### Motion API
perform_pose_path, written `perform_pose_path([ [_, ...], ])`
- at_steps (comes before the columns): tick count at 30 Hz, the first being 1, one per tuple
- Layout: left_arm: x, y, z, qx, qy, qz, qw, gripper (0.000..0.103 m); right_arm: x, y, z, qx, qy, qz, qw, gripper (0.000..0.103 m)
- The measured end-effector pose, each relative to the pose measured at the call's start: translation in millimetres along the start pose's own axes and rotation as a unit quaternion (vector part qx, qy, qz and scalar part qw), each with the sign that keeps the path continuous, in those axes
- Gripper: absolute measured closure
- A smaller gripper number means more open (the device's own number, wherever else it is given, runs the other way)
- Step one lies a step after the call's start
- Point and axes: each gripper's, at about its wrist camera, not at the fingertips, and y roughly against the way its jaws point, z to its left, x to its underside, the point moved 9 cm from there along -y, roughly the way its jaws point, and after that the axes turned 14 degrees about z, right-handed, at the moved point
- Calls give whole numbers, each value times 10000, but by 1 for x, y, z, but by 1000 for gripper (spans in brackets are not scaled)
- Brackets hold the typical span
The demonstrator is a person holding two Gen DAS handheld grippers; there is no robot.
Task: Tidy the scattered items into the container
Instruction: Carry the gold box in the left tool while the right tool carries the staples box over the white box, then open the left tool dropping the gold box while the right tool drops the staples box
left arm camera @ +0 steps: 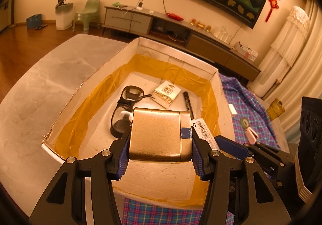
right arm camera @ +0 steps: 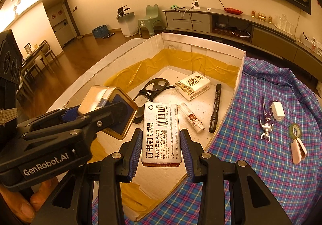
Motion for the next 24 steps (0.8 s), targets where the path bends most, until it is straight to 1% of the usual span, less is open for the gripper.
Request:
perform_pose_path([
  [11, 1, -10, 4, -172, -27, 88, 9998, 48, -3, -4, -1, 79, 129, -7, 9999, 63],
  [15, 0, -12, 10, -215, 113, 89, 9997, 47, -3, -3, -3, 56, 100, -35, 9999, 63],
  [22, -4, -10, 23, -19, 440, 30, 9990, 47, -4, 1, -4, 11, 33, -81, 10000, 62],
  [24, -6, -9, 25, 72, 502, 8, 9987, 47, -4, 4, -5, -3, 17, -117, 9999, 59],
])
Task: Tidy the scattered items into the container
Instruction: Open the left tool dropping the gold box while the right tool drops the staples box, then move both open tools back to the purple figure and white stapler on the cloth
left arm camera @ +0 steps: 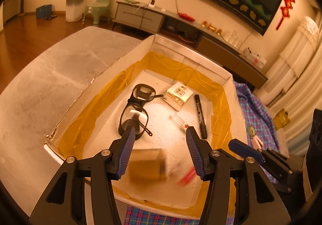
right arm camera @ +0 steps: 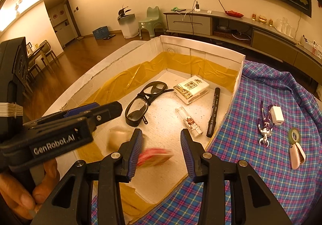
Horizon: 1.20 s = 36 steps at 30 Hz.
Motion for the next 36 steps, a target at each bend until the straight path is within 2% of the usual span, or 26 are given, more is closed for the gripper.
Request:
perform_pose_path([
  [7, -1, 3, 2, 83, 69, -49, 9999, 47, 1, 10, -7, -63, -75, -112, 9999, 55],
  [13, 2, 1, -3, -108, -123, -98, 9998, 47, 5, 16, -7, -226, -41, -195, 9995, 55],
  [20, 8, 8, -20, -386, -535, -395, 9970, 47, 12, 30, -13, -430, -25, -320, 9986, 55],
  [25, 13, 9, -24, -478, -572, -370, 9965, 47, 20, 36, -20, -579, -110, -316, 9978, 55],
  [36, 24, 24, -40, -667, -719, -428, 9943, 47, 29, 58, -10, -728, 180, -475, 9961, 55],
])
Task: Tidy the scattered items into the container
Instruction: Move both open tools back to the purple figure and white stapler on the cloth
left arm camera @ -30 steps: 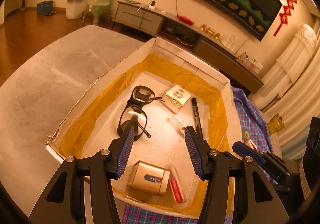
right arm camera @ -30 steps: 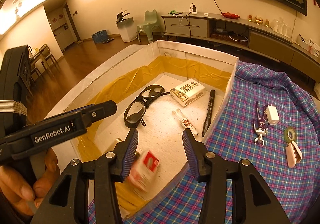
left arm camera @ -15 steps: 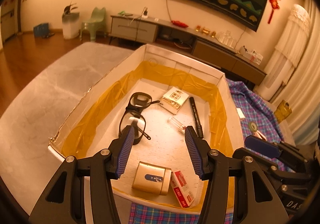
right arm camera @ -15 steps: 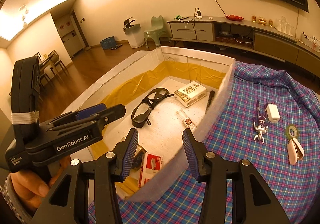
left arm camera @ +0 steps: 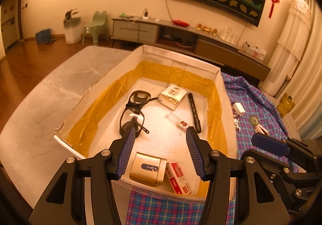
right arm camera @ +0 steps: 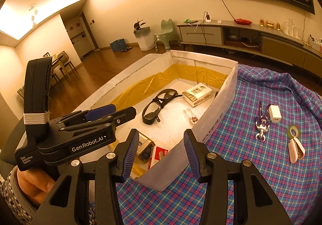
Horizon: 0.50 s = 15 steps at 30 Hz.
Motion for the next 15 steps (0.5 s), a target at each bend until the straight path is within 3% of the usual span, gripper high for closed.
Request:
perform_pose_path([
  [7, 3, 13, -31, 109, -257, -30, 9996, 47, 10, 21, -23, -30, -151, -113, 9998, 55],
  [15, 4, 8, -98, 562, -692, 166, 9959, 47, 35, 40, -106, 303, -820, -115, 9961, 54],
])
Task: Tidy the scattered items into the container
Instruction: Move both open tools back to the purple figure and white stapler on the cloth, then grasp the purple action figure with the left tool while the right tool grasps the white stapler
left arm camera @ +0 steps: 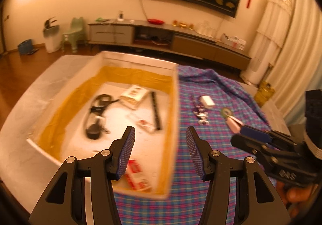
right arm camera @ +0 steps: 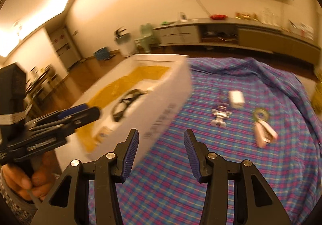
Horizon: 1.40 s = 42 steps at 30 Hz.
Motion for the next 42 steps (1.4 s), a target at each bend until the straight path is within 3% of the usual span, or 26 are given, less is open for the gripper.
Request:
perform_pose_path([
  [4, -7, -14, -39, 79, -278, 83, 9995, 47, 0, 10, -49, 18, -596, -108, 9982, 54],
  [12, -25, -66, -97, 110, -701, 384, 9967, 47, 2, 9, -126, 603, -1116, 11, 9919, 52],
  [16, -35, -106, -100, 84, -612, 652, 9960, 47, 0, -4, -149, 801, -1191, 146, 9895, 43],
  [21, -46, -164, -96, 5, -394, 1000, 9942, 47, -5, -32, -172, 1059, -1070, 371, 9879, 42],
  [26, -55, -207, -95, -1, -149, 1217, 9925, 47, -3, -54, -184, 1321, -886, 583, 9856, 34],
  [29, -59, -224, -95, -109, -163, 1222, 9923, 47, -4, -53, -190, 1297, -920, 535, 9858, 34],
  [33, -63, -240, -92, -232, -161, 1177, 9926, 47, -3, -45, -210, 886, -1445, 345, 9849, 34],
  [38, -66, -243, -96, -393, -437, 970, 9935, 48, 3, -63, -219, 743, -1504, 502, 9846, 34],
  [39, -65, -242, -97, -371, -495, 956, 9935, 49, 4, -69, -216, 732, -1420, 569, 9855, 35],
  [41, -62, -239, -99, -336, -645, 923, 9931, 68, 2, -76, -208, 797, -1215, 670, 9871, 52],
  [42, -60, -237, -99, -383, -696, 908, 9927, 68, 0, -78, -206, 880, -1122, 669, 9875, 52],
])
